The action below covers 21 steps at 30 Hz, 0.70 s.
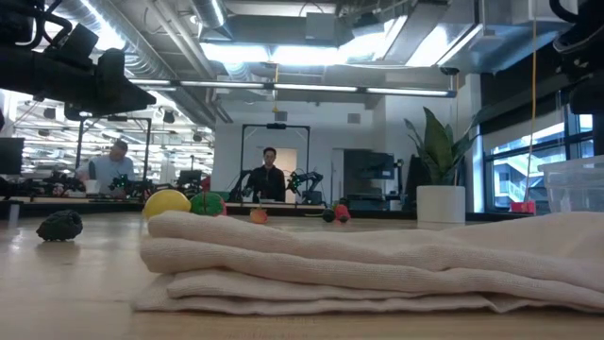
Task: Pick and placing Produce into tupperware
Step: Put the top red strawberry into the transparent bin
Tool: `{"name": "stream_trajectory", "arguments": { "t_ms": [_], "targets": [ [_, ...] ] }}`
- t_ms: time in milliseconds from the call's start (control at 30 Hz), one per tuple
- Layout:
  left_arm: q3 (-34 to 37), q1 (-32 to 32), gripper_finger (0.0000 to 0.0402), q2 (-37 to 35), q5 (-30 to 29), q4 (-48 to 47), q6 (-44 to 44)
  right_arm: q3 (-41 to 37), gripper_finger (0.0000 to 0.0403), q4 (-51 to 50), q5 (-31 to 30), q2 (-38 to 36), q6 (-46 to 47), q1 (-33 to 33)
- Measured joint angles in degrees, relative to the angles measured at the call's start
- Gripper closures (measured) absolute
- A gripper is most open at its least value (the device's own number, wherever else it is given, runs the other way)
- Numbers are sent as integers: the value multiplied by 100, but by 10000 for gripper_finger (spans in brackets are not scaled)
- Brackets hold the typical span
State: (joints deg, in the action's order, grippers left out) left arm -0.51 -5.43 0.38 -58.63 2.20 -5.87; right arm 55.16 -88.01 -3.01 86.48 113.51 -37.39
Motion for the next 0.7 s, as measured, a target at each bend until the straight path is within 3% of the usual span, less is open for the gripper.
{"name": "stream_trajectory", "arguments": {
  "t_ms": [200,400,600,700],
  "targets": [
    [0,2,262,1,-35,0,-7,326,127,26,-668,0,-444,119],
    [0,2,262,0,-37,0,-10,1211,89,26,-1377,0,-1241,780],
    [0,1,262,1,-39,0,-11,2141,86,581,-3366,0,-3086,1436],
    [0,0,262,2,-39,0,-9,2538,86,1107,-3728,0,-4398,1919]
  ]
}}
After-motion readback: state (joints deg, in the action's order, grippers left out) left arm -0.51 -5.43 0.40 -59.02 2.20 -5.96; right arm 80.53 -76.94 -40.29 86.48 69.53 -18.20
